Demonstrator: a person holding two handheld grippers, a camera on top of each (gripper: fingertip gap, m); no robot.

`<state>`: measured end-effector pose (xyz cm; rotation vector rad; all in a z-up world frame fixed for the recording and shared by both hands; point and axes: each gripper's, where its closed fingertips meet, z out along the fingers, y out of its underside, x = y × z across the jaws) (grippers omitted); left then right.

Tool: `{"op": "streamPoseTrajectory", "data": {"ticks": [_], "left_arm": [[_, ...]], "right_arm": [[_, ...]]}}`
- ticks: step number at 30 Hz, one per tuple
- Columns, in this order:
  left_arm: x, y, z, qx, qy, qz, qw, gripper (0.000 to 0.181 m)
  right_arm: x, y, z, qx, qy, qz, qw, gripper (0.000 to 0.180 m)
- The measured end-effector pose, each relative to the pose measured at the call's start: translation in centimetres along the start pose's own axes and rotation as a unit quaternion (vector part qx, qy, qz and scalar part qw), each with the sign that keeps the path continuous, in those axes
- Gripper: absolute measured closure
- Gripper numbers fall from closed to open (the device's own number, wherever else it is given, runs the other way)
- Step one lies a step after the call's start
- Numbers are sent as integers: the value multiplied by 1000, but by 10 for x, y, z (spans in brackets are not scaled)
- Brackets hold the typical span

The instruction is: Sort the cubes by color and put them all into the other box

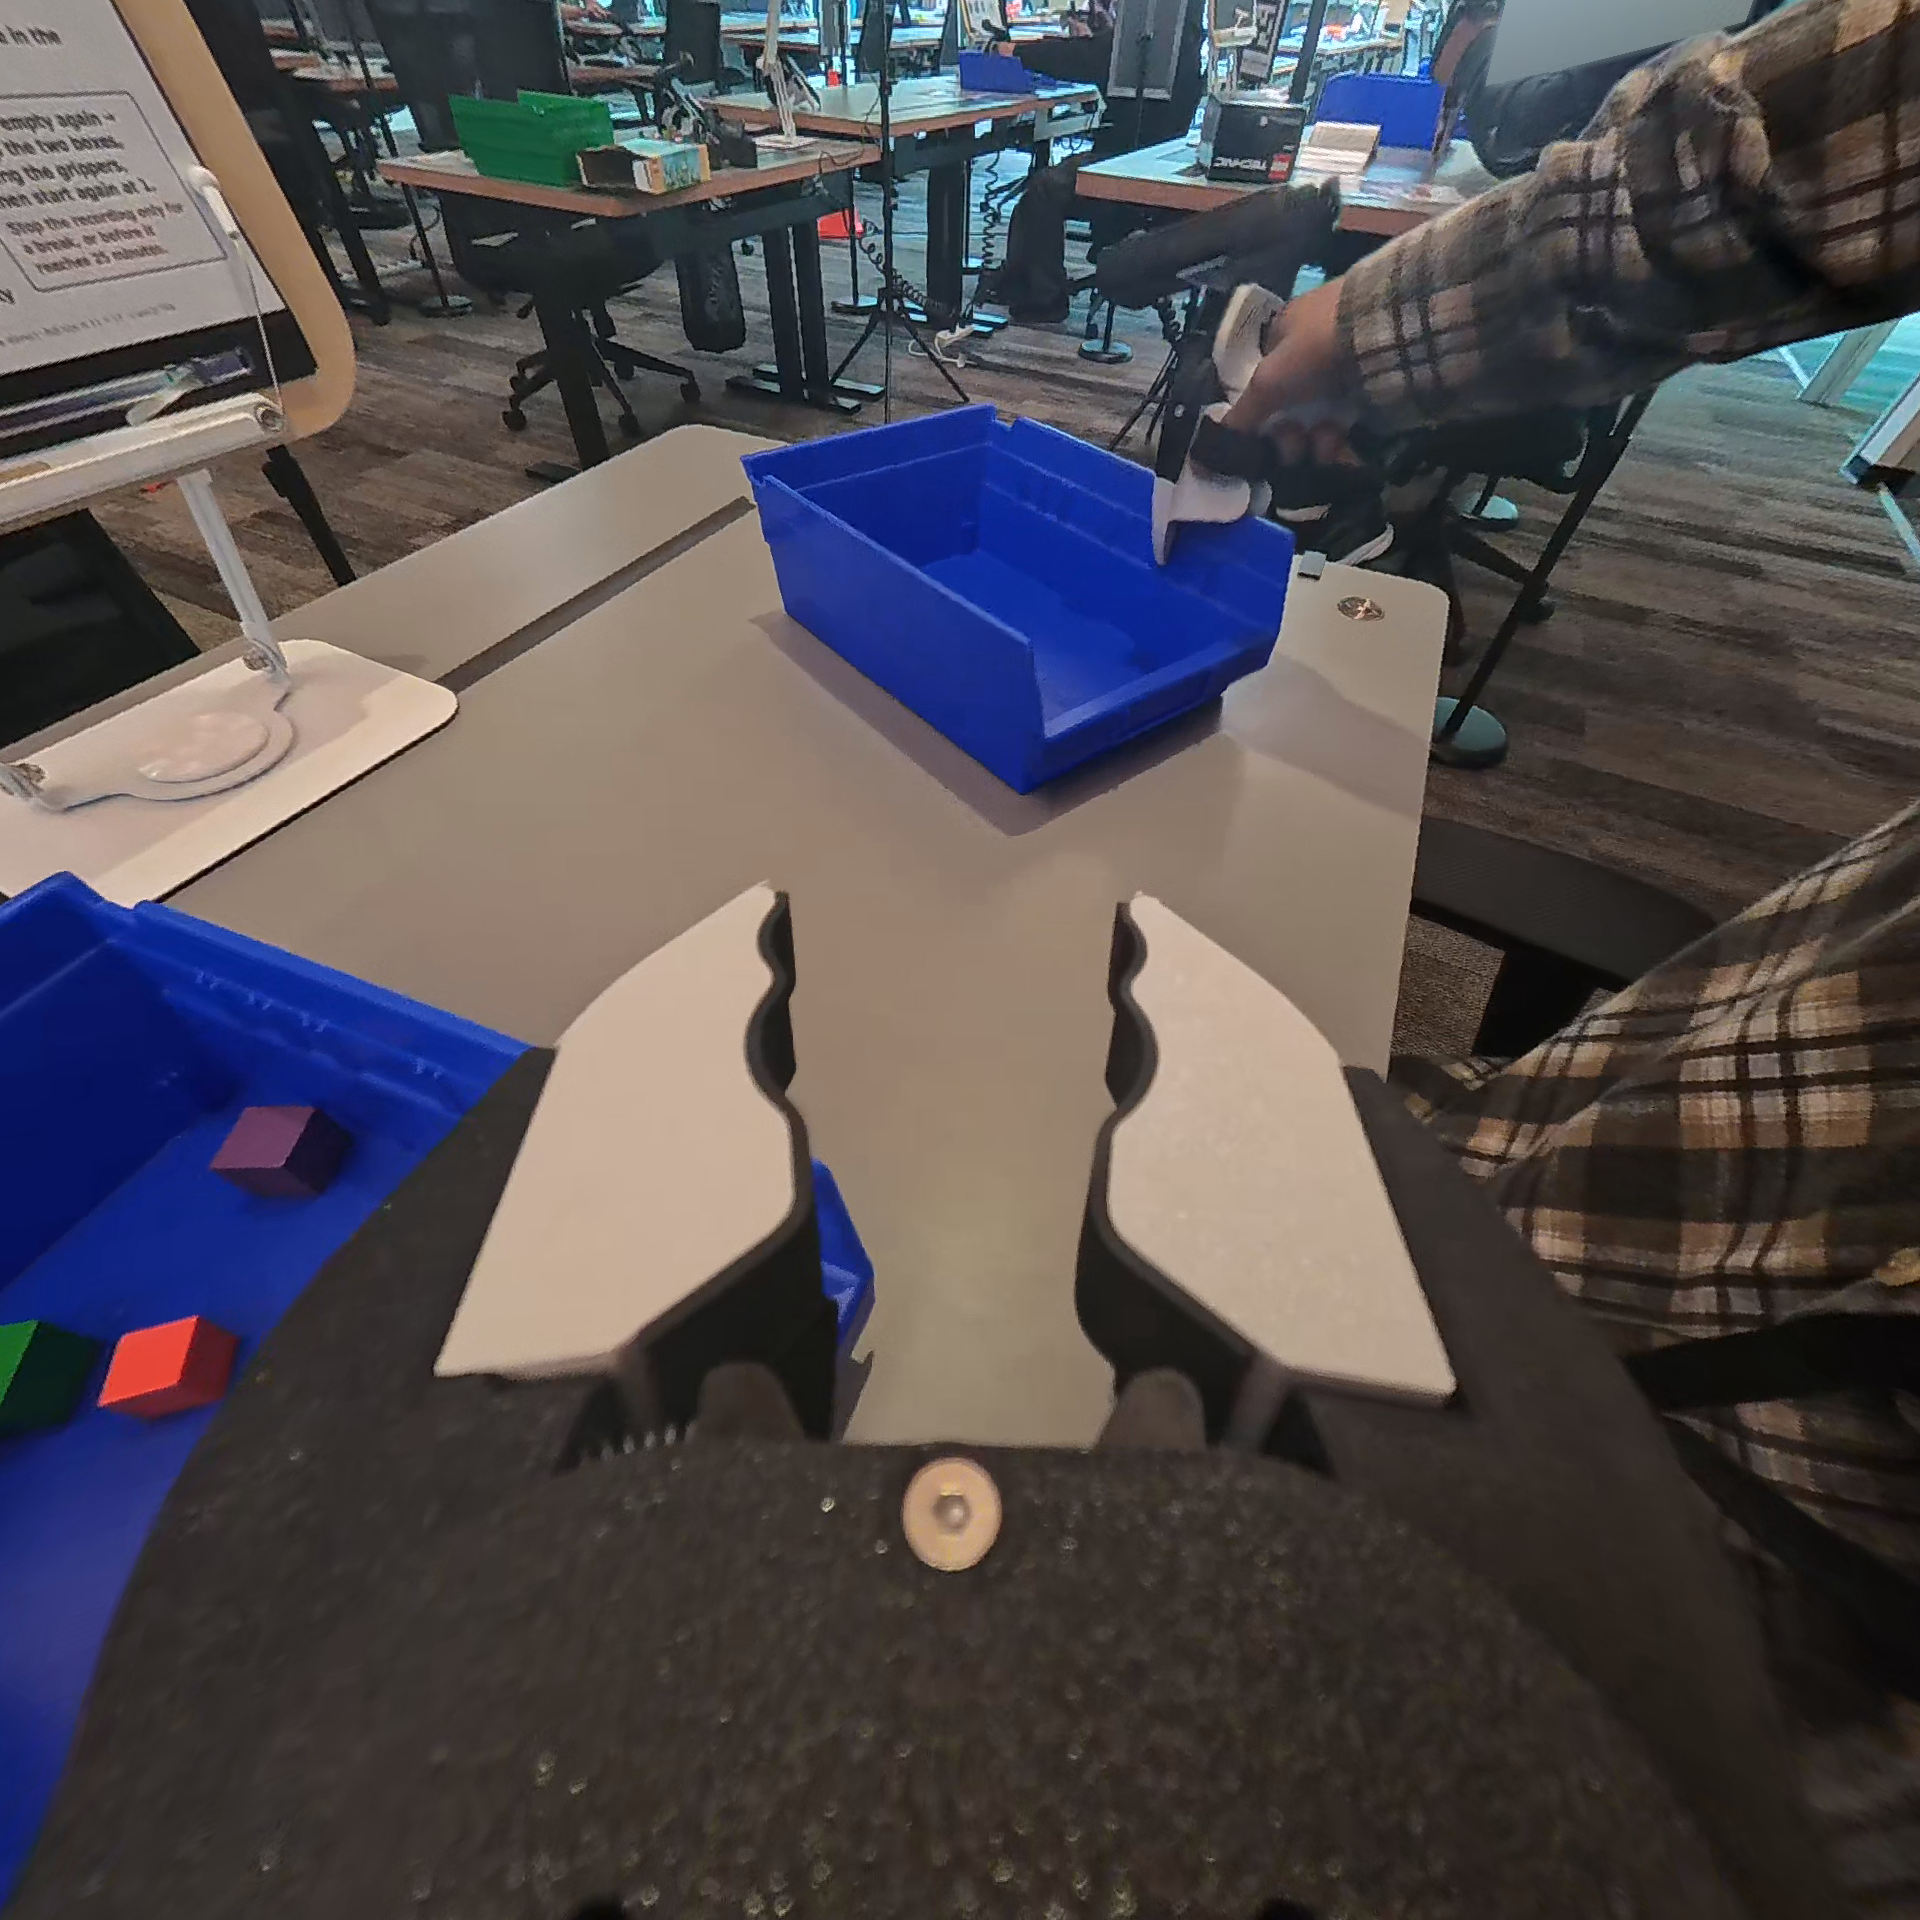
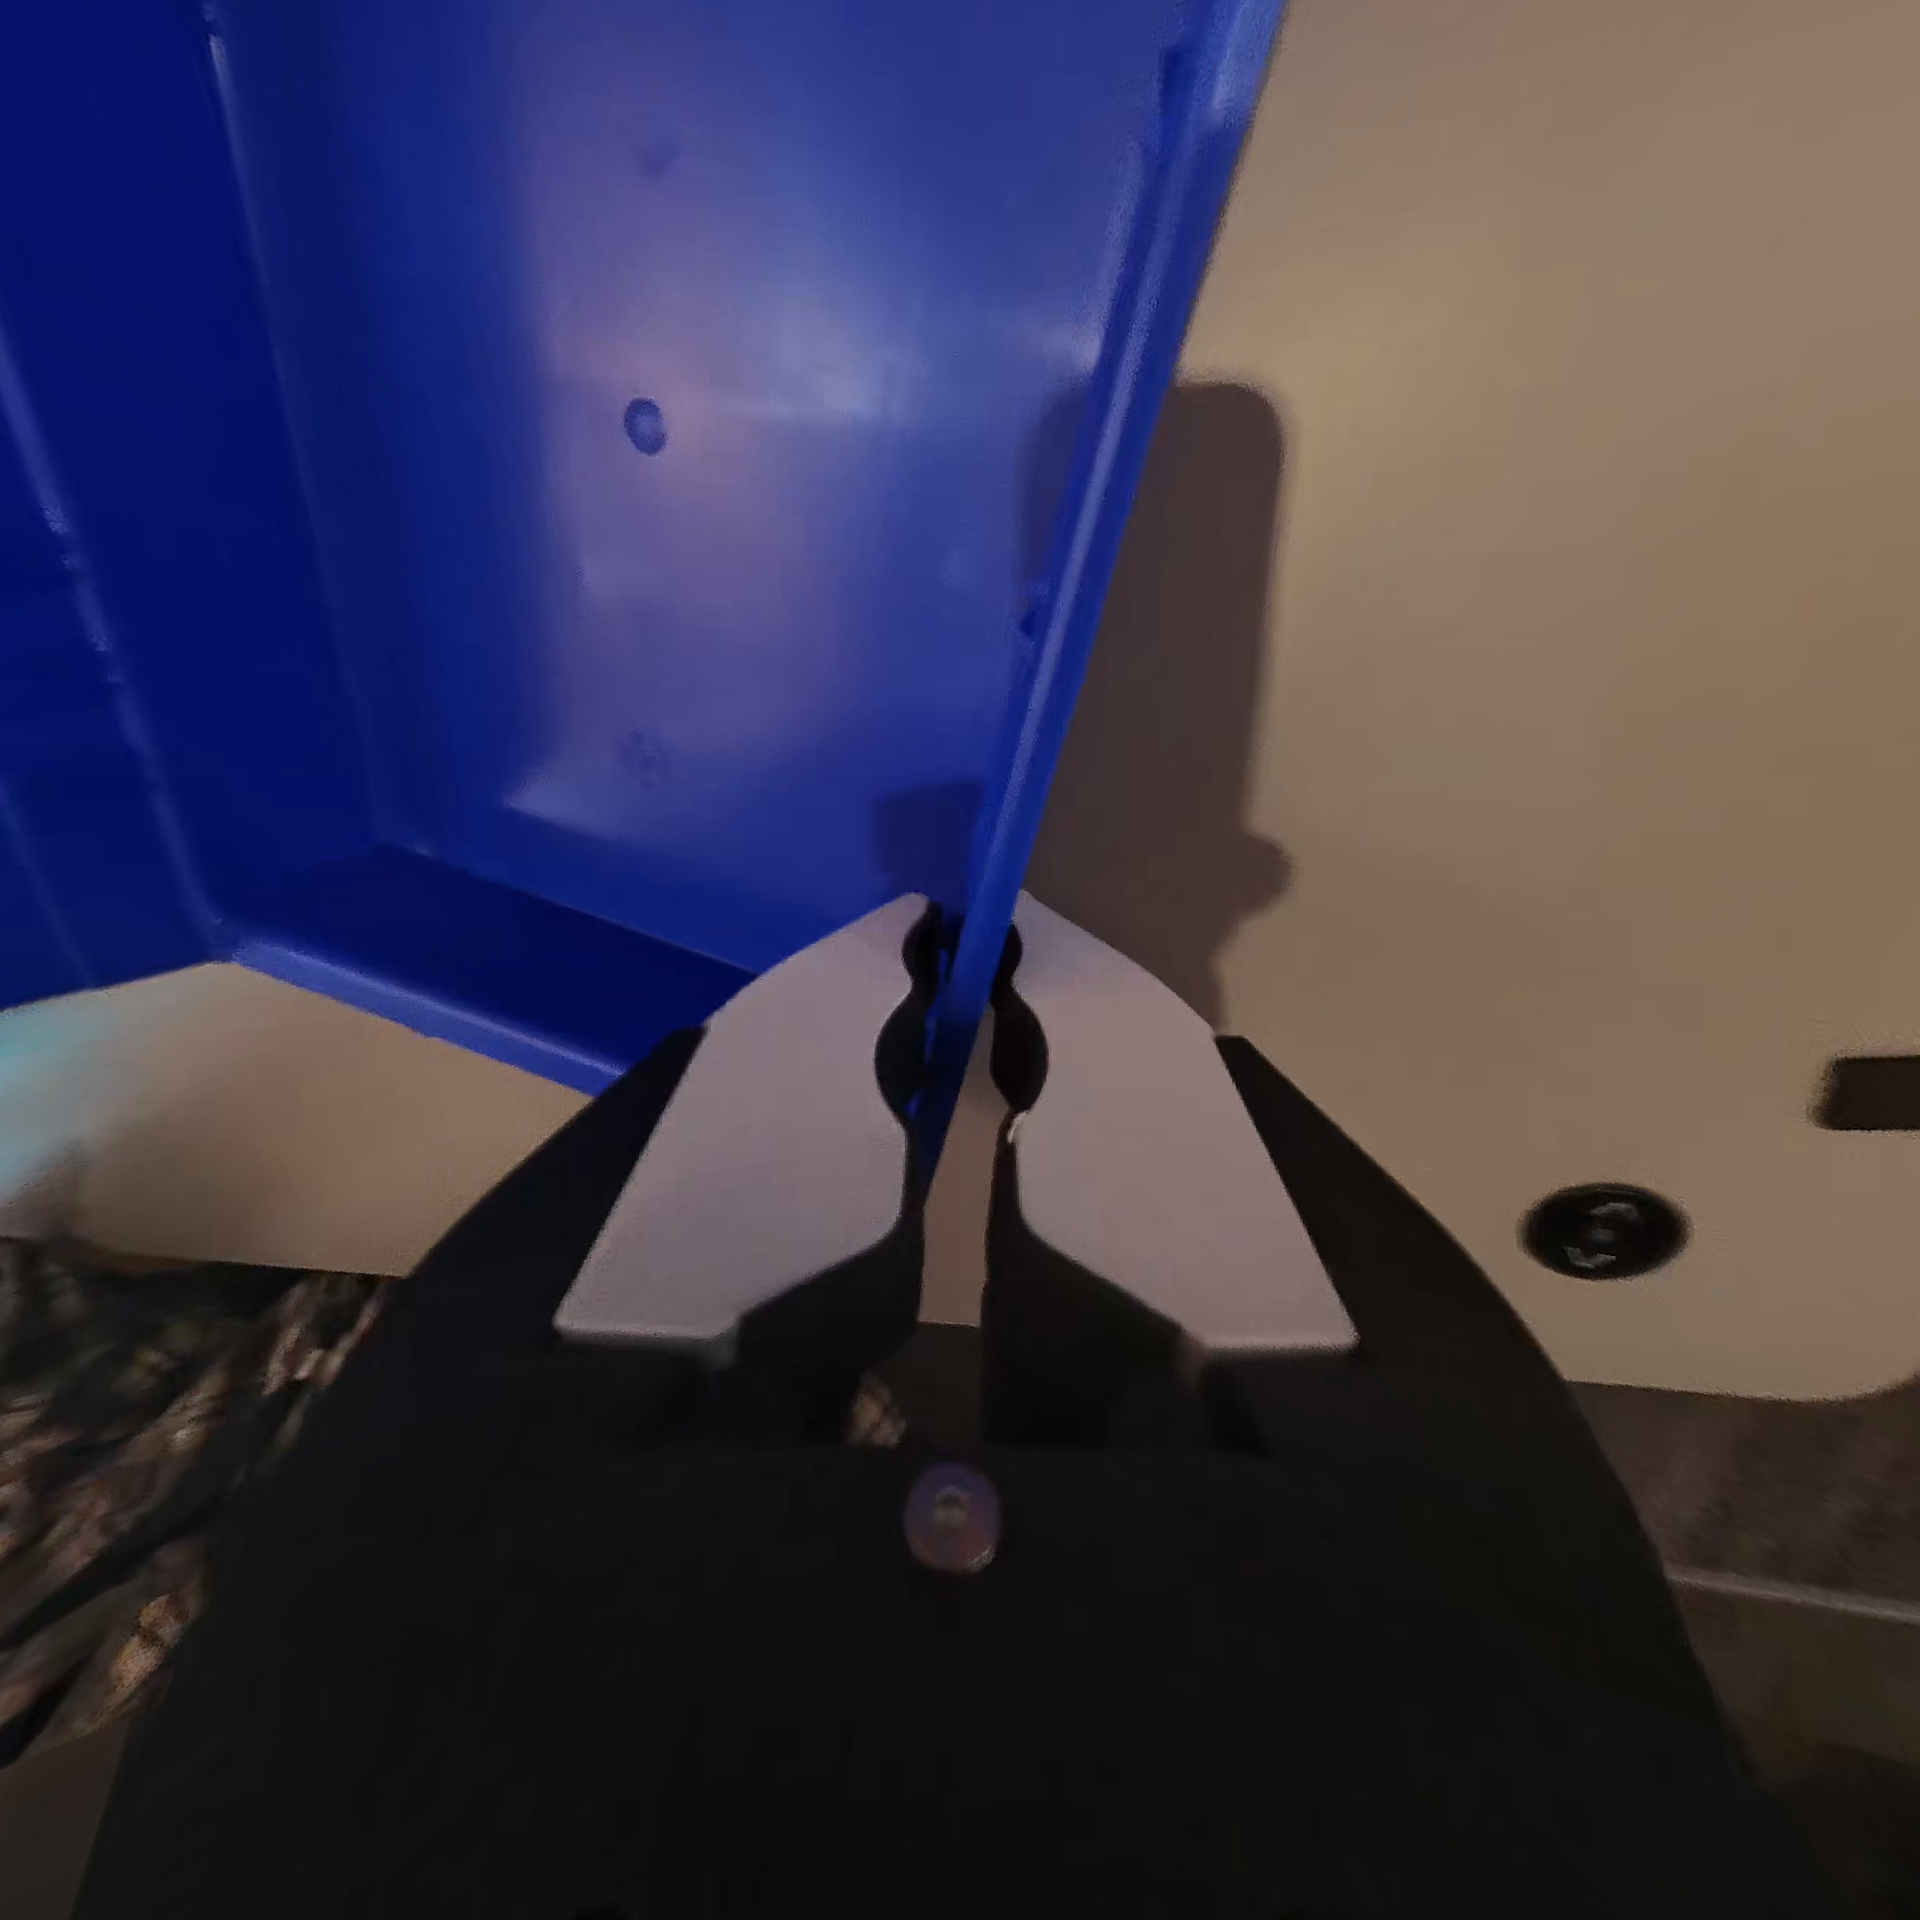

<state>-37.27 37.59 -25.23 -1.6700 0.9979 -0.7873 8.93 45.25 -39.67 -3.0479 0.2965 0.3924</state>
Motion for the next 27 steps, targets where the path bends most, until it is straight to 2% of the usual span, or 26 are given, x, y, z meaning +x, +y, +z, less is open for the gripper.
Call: {"op": "streamPoseTrajectory", "data": {"ticks": [4,10,17,25,26,27], "left_arm": [[-3,3,4,-5,2,-3,1000,123],[-6,11,15,-24,1,-4,1000,124],[-9,20,28,-37,12,-19,999,124],[-9,22,31,-40,17,-25,999,124],[-8,21,30,-38,16,-25,999,123],[-8,20,29,-37,15,-24,999,123]], "right_arm": [[34,-22,-8,-13,53,-16,998,174],[75,-55,-18,-18,62,-23,998,172],[107,-66,-25,-30,67,-26,997,172],[119,-73,-28,-37,81,-45,995,171],[120,-73,-29,-41,84,-51,994,169],[123,-73,-31,-44,95,-56,993,157]]}}
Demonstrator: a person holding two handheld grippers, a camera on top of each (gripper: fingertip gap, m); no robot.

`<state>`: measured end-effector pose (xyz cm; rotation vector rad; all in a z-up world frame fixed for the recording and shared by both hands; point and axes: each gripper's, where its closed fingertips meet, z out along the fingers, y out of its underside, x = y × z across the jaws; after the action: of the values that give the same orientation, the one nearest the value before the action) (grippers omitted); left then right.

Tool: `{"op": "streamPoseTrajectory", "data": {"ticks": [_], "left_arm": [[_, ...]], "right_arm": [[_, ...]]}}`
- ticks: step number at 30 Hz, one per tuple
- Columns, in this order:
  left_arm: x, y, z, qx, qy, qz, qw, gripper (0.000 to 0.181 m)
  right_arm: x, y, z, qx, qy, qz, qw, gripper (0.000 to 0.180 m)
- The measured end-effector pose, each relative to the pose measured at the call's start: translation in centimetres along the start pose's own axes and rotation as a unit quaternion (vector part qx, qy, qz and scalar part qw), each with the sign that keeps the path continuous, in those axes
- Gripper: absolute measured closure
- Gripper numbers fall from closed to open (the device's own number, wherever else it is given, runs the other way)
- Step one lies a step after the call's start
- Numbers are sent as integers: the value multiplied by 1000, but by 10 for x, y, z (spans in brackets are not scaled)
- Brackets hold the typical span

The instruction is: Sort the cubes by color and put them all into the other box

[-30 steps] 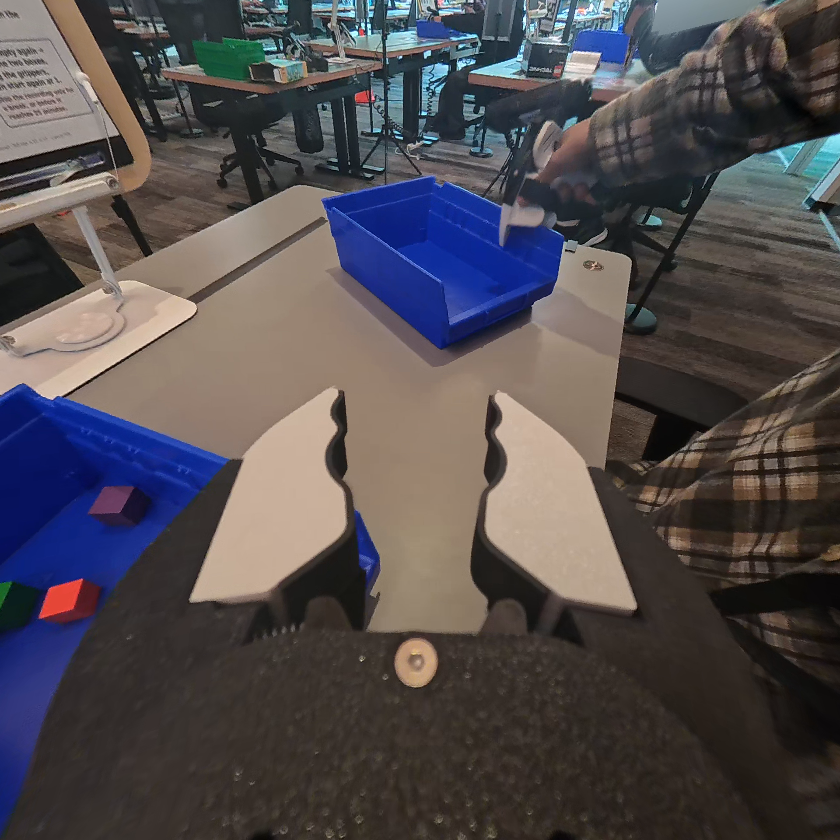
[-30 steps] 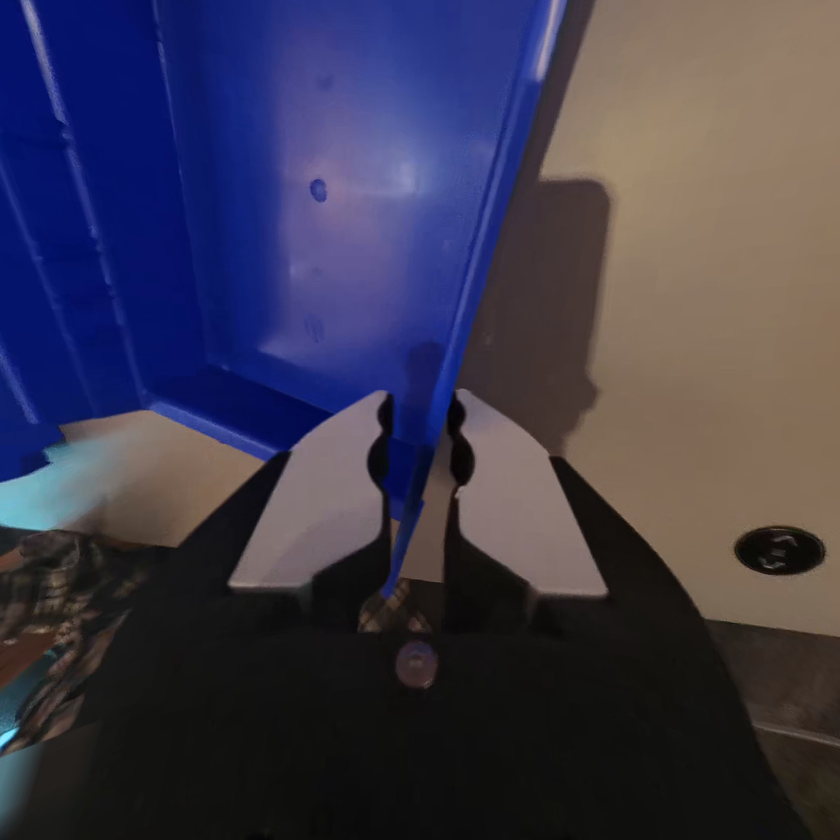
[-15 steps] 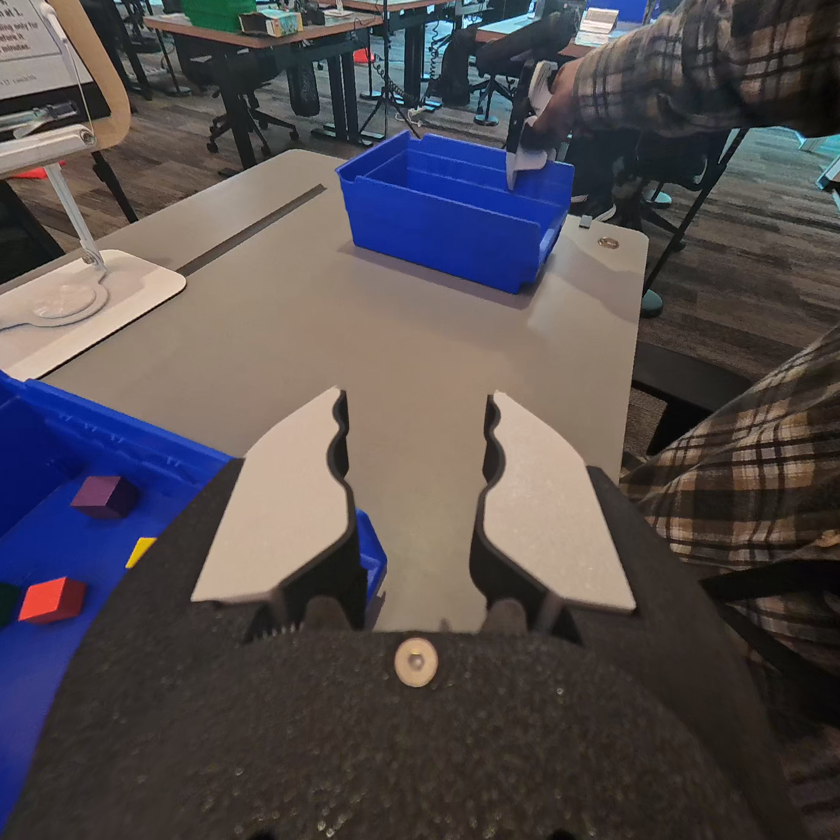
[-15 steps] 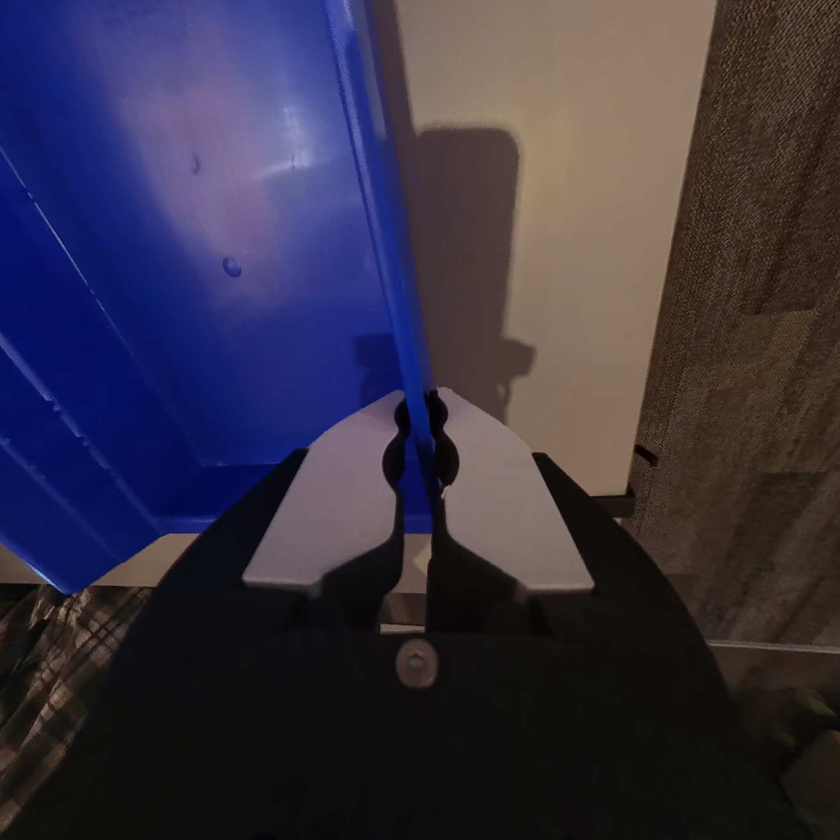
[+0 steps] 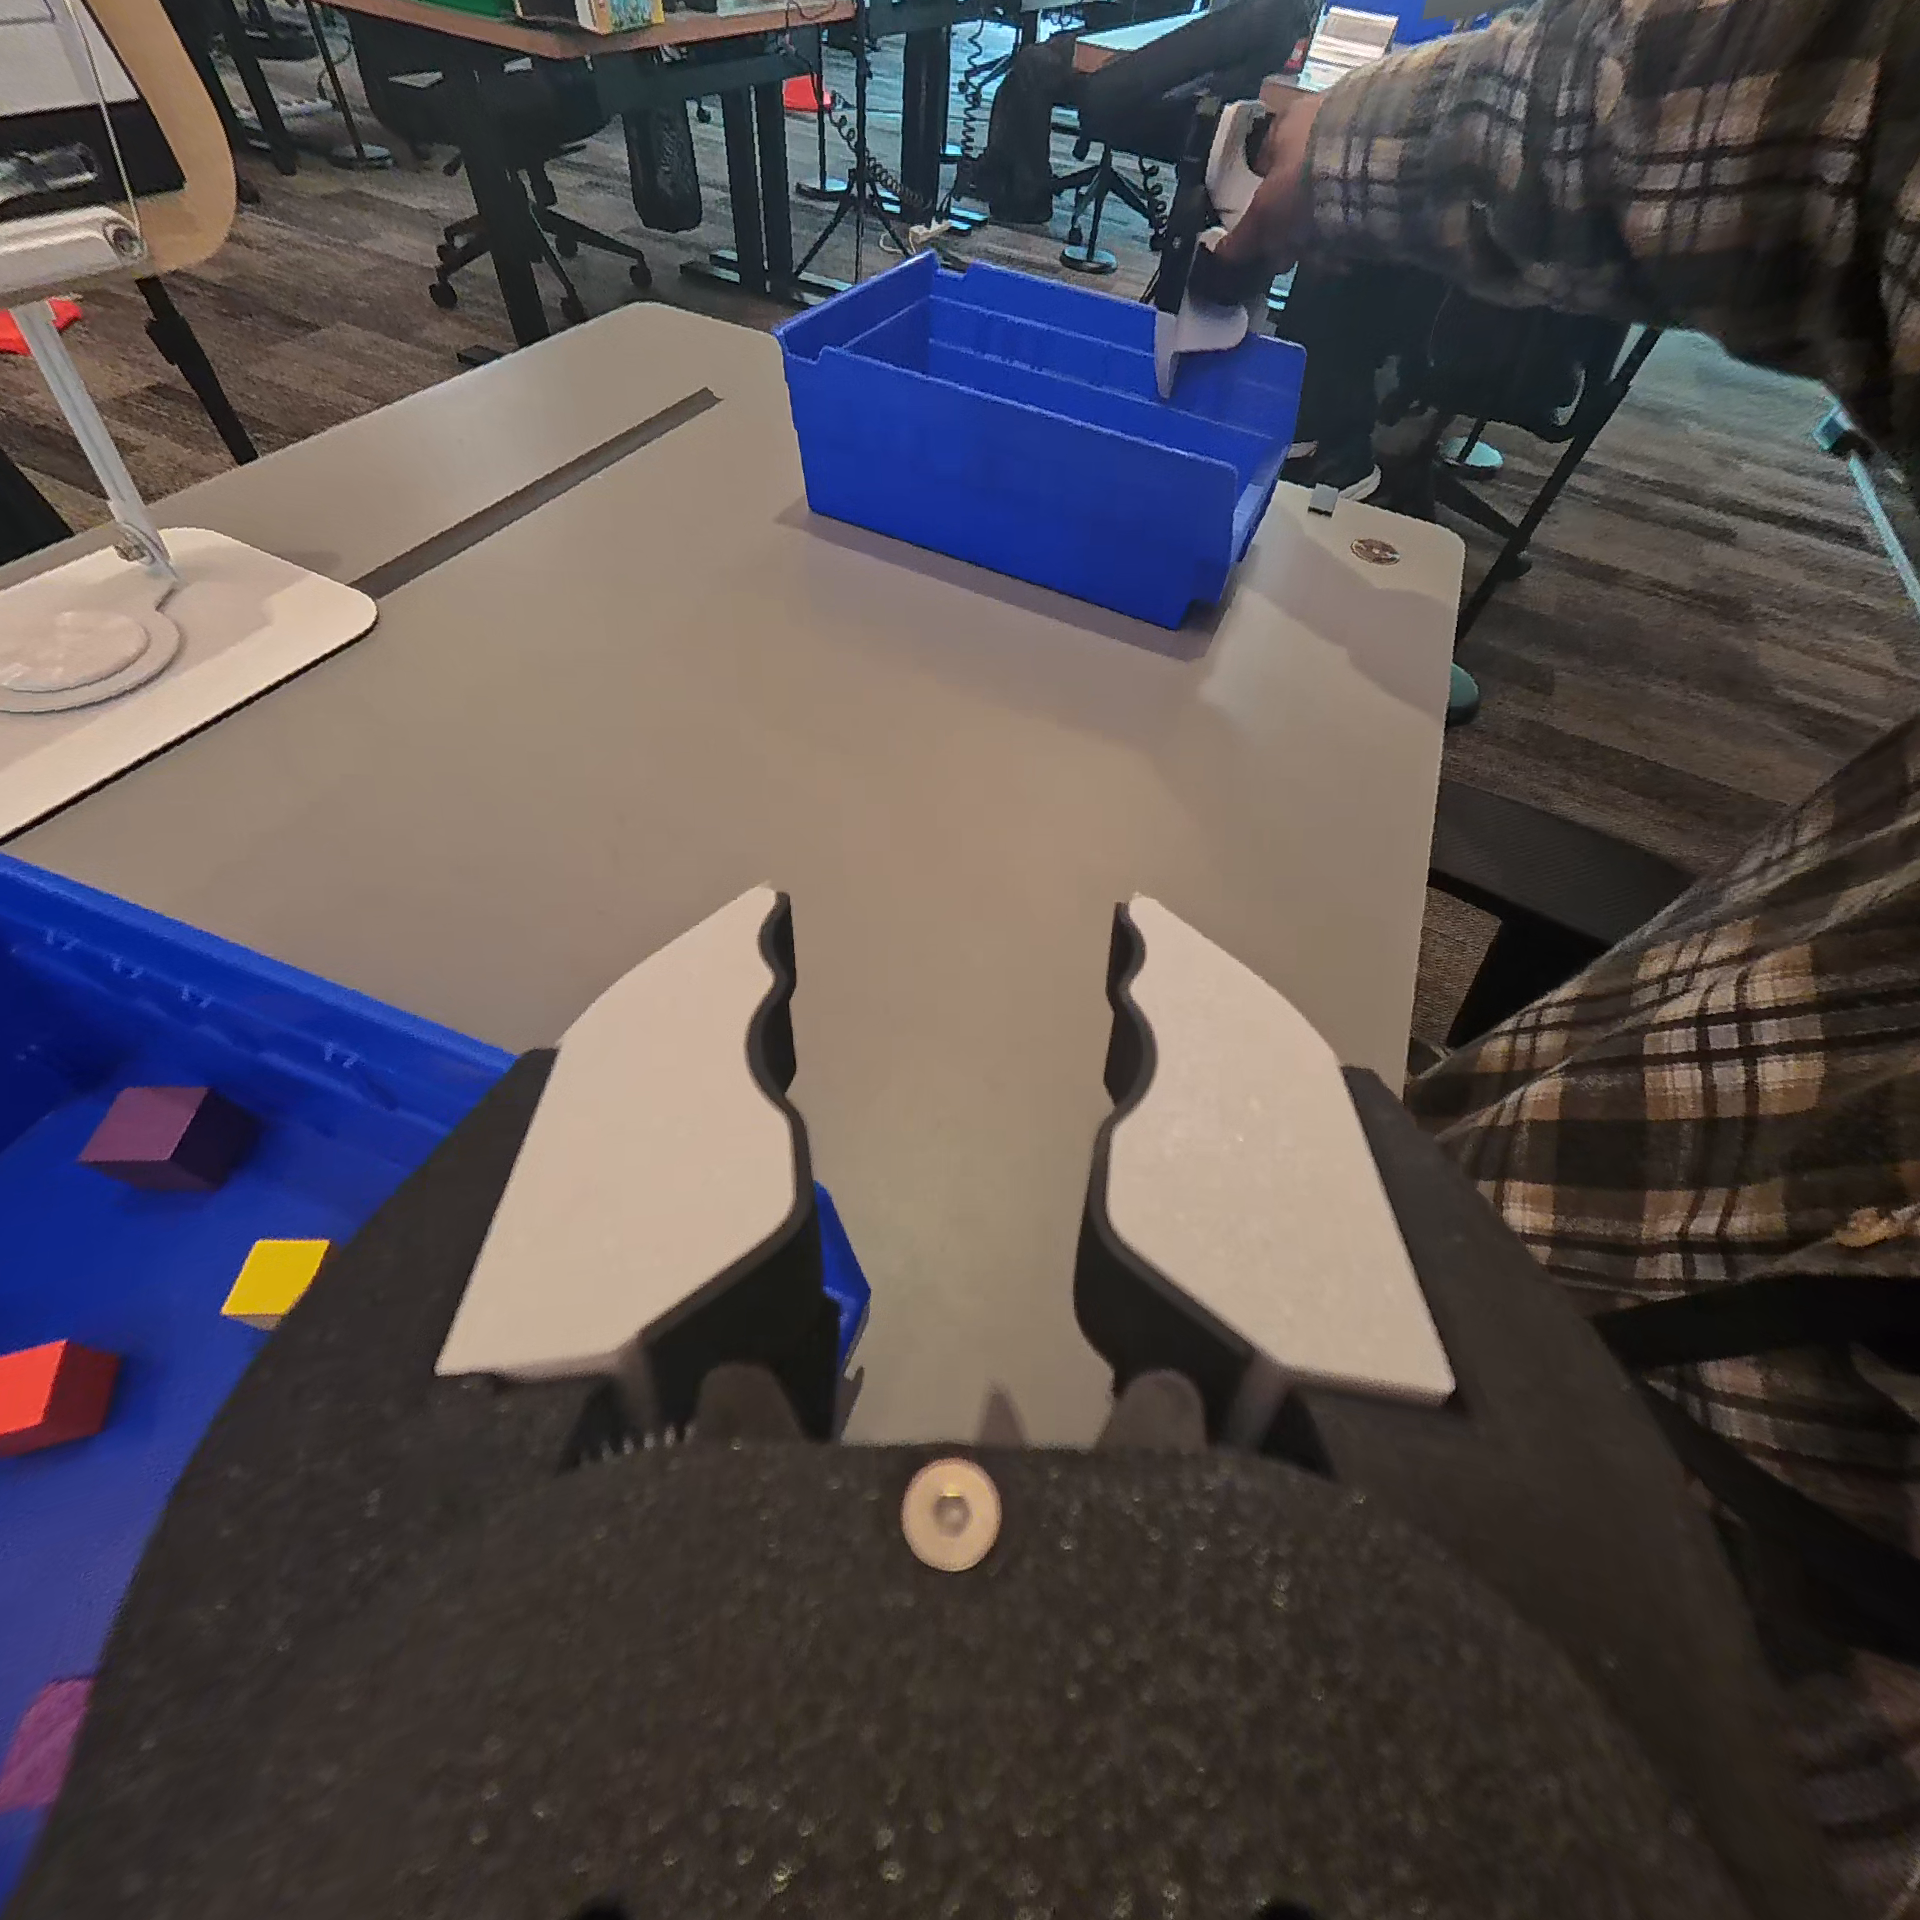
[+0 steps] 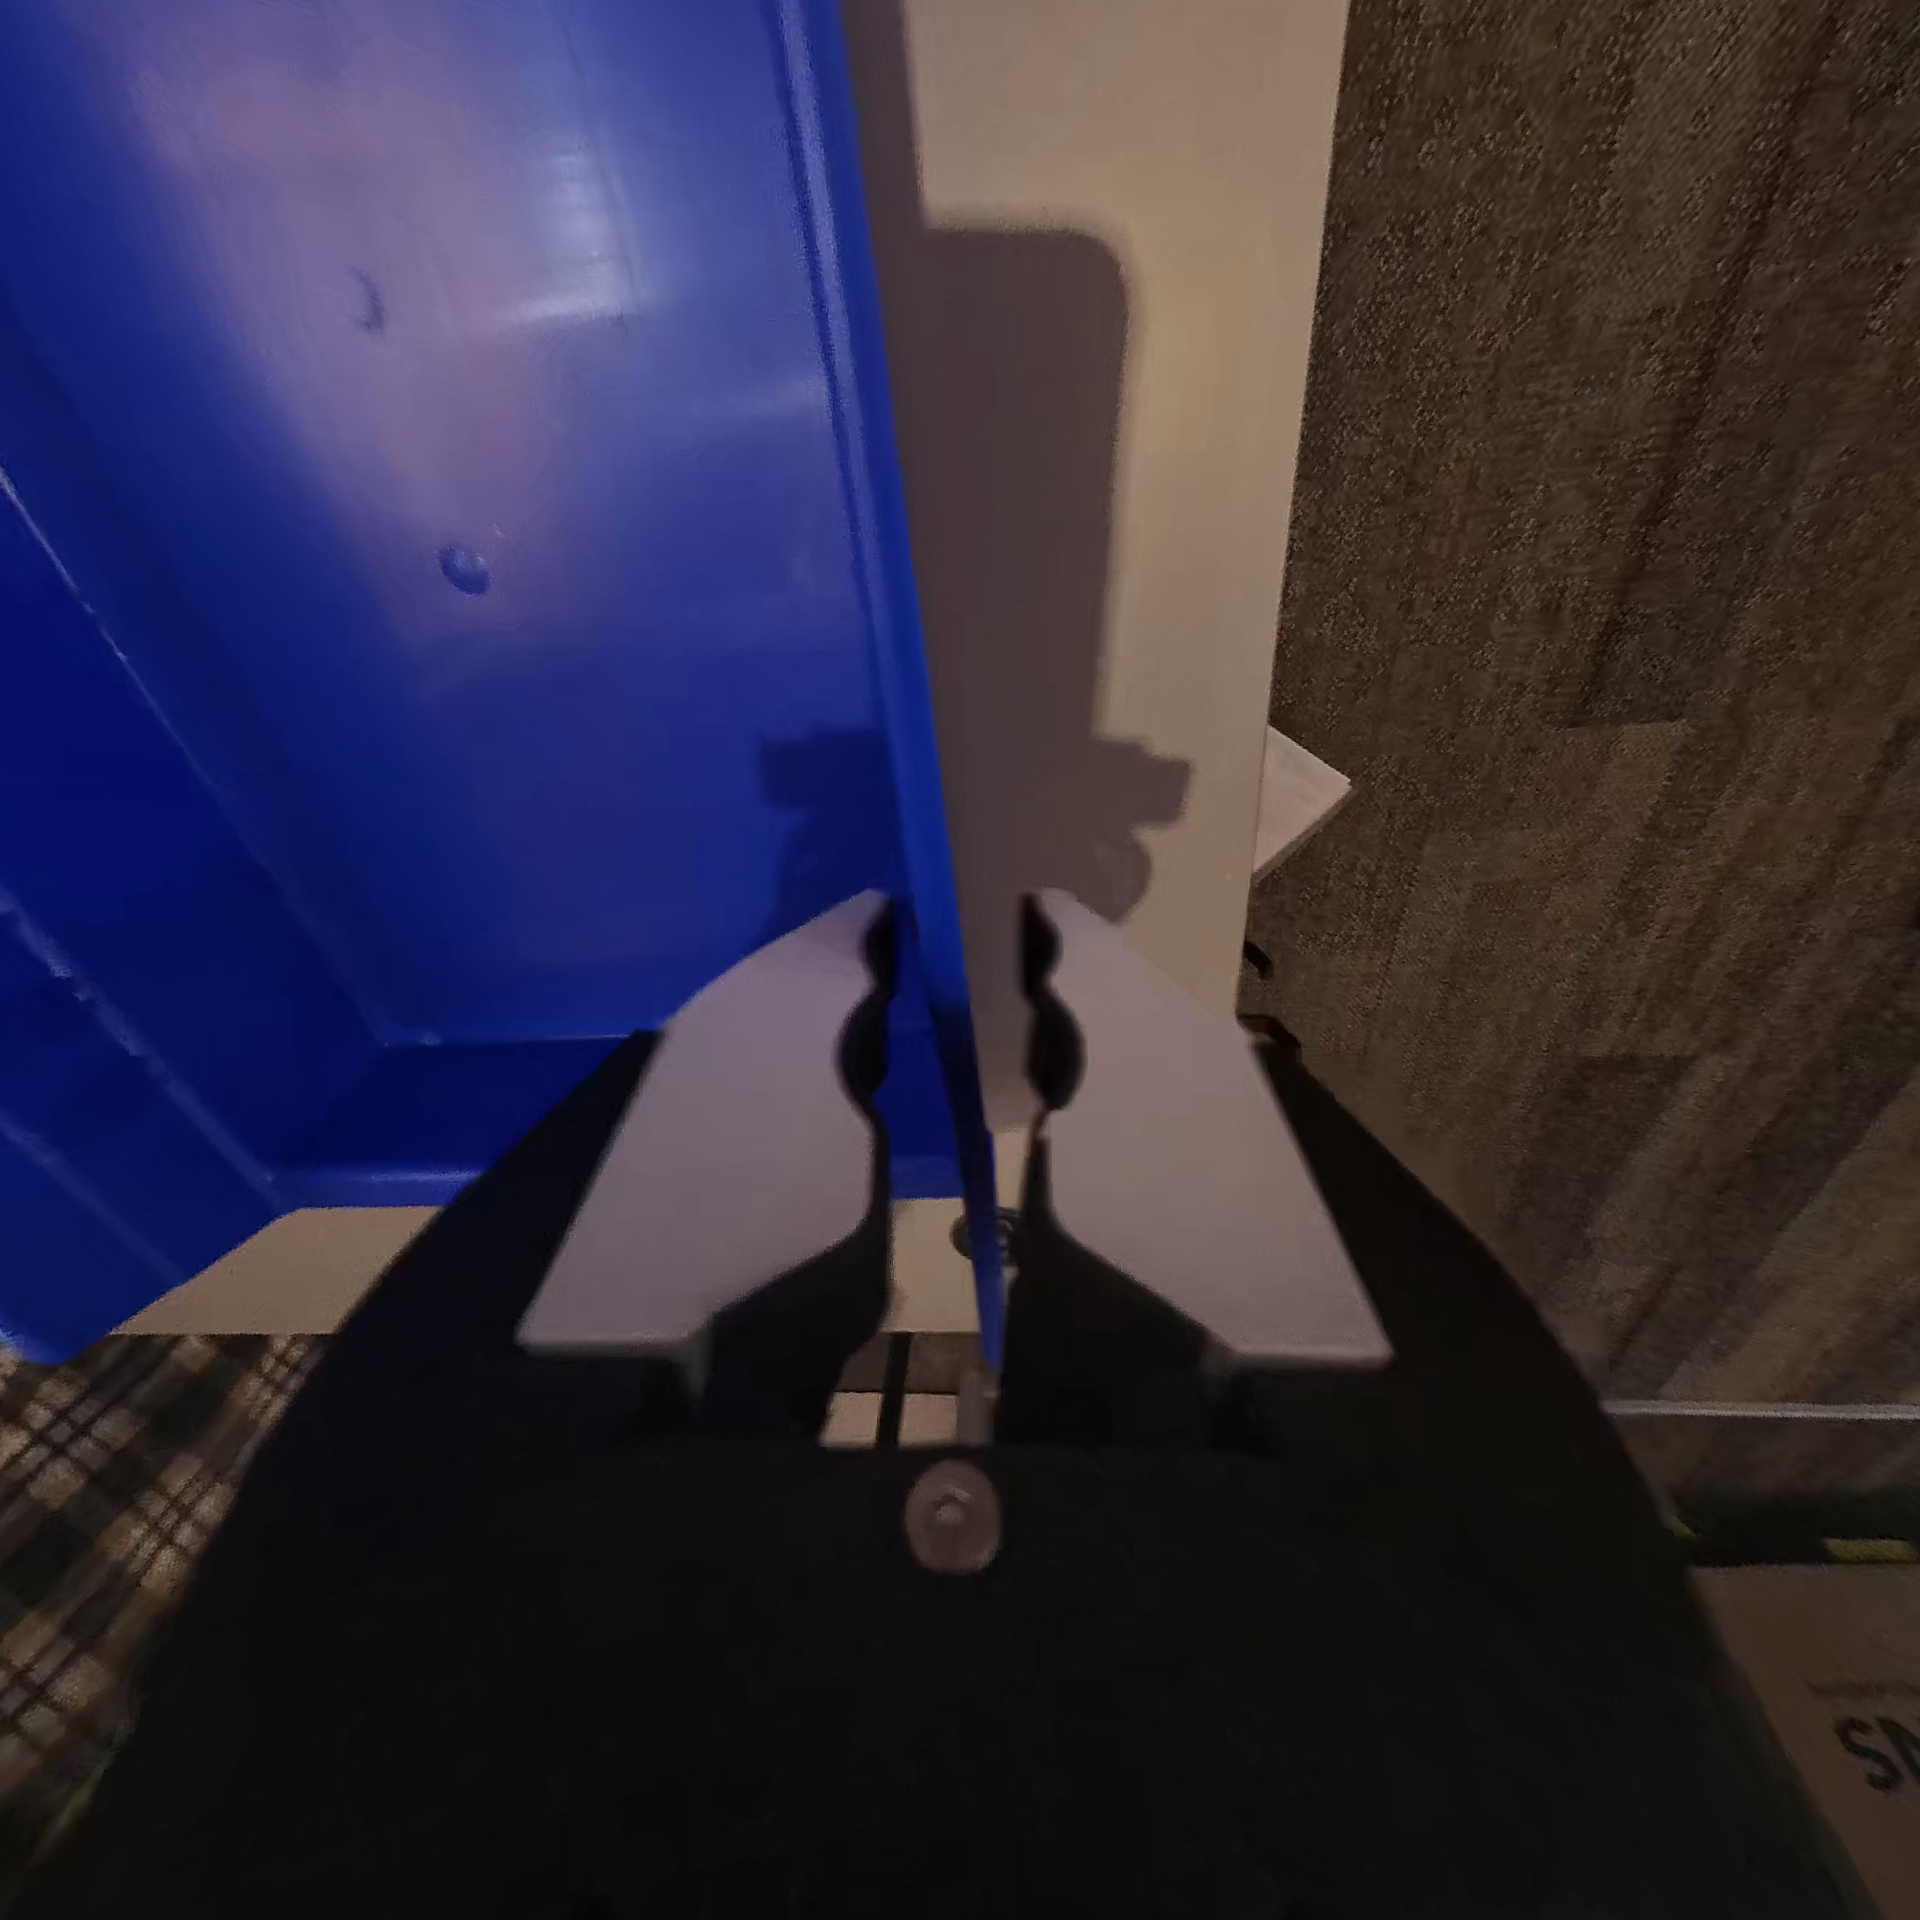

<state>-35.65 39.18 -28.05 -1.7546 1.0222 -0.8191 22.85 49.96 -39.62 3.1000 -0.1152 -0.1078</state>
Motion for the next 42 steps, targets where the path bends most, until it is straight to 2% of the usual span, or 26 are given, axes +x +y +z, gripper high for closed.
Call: {"op": "streamPoseTrajectory", "data": {"ticks": [2,5,8,11,13,15,16,19,21,23,27,31,38,42], "left_arm": [[1,-2,-3,3,-3,2,1000,123],[2,-5,-8,10,-8,6,1000,123],[2,-6,-10,13,-11,10,1000,123],[1,-6,-11,10,-22,16,1000,123],[-1,-7,-13,10,-31,19,999,123],[-1,-8,-15,13,-33,18,999,123],[-1,-8,-15,14,-32,17,999,123],[2,-8,-15,12,-27,13,999,123],[6,-8,-15,9,-25,17,1000,122],[9,-9,-18,6,-29,25,999,121],[9,-12,-26,16,-36,29,999,122],[5,-15,-31,25,-35,24,999,122],[4,-15,-33,26,-38,23,999,122],[3,-15,-33,24,-40,23,999,122]], "right_arm": [[1,2,-7,-5,11,-18,1000,114],[-3,-8,-40,34,33,-43,998,92],[-26,-34,-103,162,53,-76,982,87],[-88,-47,-169,343,52,-142,927,87],[-132,-34,-185,428,37,-143,892,92],[-167,-19,-174,458,26,-147,876,102],[-183,-10,-155,419,11,-158,894,114],[-214,13,-94,257,-33,-156,953,130],[-228,18,-69,201,-62,-143,967,136],[-226,15,-50,165,-38,-137,976,144],[-212,12,-21,108,-5,-103,989,162],[-206,17,-6,68,12,-94,993,172],[-205,21,-6,59,45,-102,992,173],[-206,20,-7,65,31,-99,992,171]]}}
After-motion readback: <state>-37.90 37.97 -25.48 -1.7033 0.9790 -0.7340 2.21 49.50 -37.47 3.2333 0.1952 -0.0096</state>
